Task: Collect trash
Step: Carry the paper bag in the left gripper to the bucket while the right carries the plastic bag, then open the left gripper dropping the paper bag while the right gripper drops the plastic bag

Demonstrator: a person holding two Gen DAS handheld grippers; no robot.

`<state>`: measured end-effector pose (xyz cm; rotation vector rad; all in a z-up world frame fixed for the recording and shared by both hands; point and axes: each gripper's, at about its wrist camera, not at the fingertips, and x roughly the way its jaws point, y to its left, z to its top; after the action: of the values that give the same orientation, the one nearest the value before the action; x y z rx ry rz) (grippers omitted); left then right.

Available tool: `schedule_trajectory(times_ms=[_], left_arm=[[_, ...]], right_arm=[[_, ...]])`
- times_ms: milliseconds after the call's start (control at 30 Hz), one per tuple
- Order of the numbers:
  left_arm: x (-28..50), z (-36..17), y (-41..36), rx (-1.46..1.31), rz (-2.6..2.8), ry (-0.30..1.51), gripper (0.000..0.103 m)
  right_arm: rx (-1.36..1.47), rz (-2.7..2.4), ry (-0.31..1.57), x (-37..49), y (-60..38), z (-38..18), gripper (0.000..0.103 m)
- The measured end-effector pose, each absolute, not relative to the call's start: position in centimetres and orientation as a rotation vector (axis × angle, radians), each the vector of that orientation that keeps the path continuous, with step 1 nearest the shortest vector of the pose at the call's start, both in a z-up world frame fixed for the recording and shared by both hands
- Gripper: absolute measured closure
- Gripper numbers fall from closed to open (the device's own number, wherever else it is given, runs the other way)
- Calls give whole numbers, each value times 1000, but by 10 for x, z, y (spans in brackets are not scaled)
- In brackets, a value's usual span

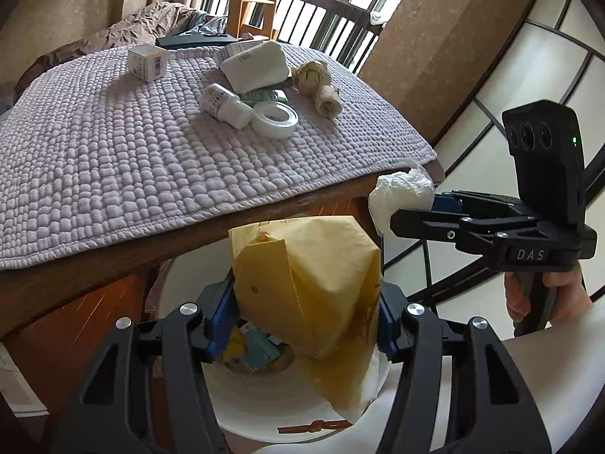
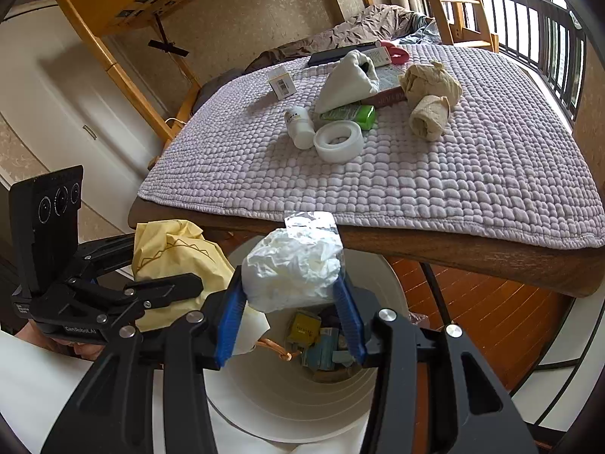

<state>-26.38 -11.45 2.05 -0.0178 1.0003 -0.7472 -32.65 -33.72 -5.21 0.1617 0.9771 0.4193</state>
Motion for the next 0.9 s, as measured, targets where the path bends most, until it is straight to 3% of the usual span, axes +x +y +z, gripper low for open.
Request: schedule_trajectory(times_ms=[900], left_arm=[[-264,-26,-137,152,-652,1085,43]], right_arm=[[119,435,1081,-321,-328,-94,58]])
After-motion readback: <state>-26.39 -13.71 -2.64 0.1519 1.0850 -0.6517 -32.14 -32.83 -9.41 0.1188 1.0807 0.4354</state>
